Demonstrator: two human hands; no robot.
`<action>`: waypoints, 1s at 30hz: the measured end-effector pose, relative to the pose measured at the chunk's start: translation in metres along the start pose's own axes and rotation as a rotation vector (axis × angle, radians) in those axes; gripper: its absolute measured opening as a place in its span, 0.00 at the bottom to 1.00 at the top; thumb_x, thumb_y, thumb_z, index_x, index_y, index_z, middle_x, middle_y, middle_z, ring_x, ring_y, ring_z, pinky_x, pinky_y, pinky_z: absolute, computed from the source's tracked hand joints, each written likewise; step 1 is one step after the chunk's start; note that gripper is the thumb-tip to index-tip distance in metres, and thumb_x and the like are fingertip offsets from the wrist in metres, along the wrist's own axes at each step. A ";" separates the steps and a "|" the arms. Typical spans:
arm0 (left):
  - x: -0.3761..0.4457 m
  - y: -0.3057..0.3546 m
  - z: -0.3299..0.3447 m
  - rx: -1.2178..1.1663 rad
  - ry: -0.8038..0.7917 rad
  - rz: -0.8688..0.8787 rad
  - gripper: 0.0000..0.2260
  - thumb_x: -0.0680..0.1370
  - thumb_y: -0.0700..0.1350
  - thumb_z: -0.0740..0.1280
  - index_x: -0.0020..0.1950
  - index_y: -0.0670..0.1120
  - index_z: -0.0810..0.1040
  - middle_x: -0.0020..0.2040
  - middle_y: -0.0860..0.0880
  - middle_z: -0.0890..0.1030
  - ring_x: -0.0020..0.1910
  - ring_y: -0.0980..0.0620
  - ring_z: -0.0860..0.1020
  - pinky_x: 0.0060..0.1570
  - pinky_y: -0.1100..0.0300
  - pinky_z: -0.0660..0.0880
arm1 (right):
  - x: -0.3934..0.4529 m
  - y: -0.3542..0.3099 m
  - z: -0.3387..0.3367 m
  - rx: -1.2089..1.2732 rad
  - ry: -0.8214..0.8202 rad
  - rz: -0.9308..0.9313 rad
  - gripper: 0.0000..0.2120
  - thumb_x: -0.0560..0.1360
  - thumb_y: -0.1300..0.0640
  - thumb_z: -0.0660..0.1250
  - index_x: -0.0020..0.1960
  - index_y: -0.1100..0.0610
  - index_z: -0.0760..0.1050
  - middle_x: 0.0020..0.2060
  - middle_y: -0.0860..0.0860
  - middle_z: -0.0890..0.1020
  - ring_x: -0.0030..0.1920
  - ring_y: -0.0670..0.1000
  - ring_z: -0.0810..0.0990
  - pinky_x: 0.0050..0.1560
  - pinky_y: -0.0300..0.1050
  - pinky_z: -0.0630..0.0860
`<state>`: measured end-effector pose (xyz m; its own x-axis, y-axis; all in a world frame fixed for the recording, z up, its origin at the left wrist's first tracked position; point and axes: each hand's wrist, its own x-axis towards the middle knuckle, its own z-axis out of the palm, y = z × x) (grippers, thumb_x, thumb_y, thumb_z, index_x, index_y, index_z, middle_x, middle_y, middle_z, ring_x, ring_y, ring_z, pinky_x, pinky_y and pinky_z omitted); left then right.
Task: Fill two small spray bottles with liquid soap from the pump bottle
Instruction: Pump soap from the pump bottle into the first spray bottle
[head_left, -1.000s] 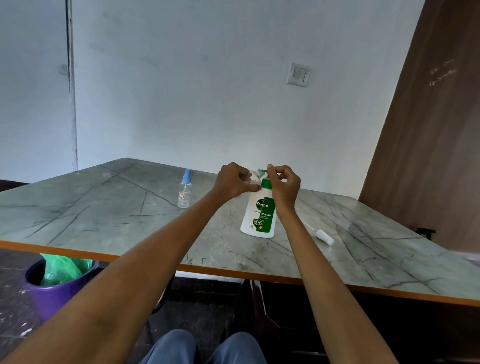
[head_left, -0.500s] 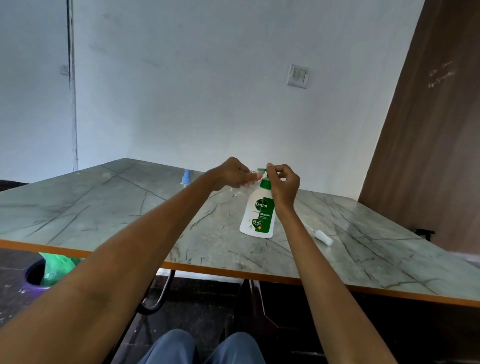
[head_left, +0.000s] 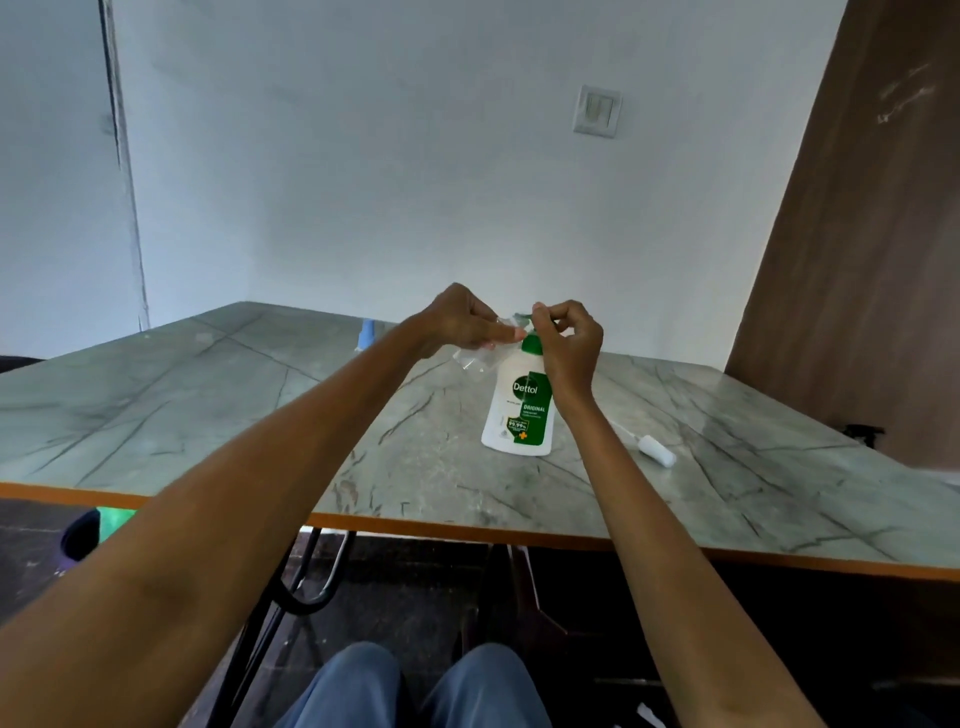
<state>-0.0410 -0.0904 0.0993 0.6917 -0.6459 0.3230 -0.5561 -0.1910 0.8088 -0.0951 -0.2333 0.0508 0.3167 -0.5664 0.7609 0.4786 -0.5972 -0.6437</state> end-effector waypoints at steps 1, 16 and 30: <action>0.000 -0.001 0.000 0.007 0.000 0.004 0.19 0.68 0.49 0.75 0.49 0.35 0.82 0.46 0.39 0.83 0.44 0.49 0.77 0.48 0.56 0.76 | -0.001 0.000 0.000 0.002 -0.002 0.001 0.09 0.71 0.59 0.69 0.34 0.58 0.74 0.31 0.47 0.75 0.37 0.49 0.71 0.42 0.45 0.70; -0.004 0.017 -0.008 0.138 0.019 0.070 0.18 0.66 0.46 0.76 0.50 0.35 0.82 0.42 0.45 0.82 0.42 0.52 0.74 0.38 0.65 0.68 | 0.009 -0.008 -0.004 -0.083 -0.040 -0.002 0.12 0.72 0.54 0.69 0.37 0.62 0.77 0.31 0.44 0.76 0.39 0.50 0.75 0.48 0.52 0.75; -0.003 0.015 -0.006 0.139 0.010 0.035 0.18 0.66 0.47 0.76 0.50 0.37 0.83 0.45 0.43 0.83 0.42 0.53 0.75 0.38 0.66 0.70 | 0.007 -0.002 -0.005 -0.076 -0.034 0.007 0.12 0.72 0.54 0.68 0.36 0.62 0.77 0.31 0.44 0.77 0.37 0.49 0.74 0.47 0.53 0.75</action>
<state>-0.0486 -0.0869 0.1134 0.6746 -0.6471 0.3553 -0.6381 -0.2692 0.7213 -0.0974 -0.2387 0.0565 0.3483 -0.5514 0.7580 0.4131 -0.6356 -0.6522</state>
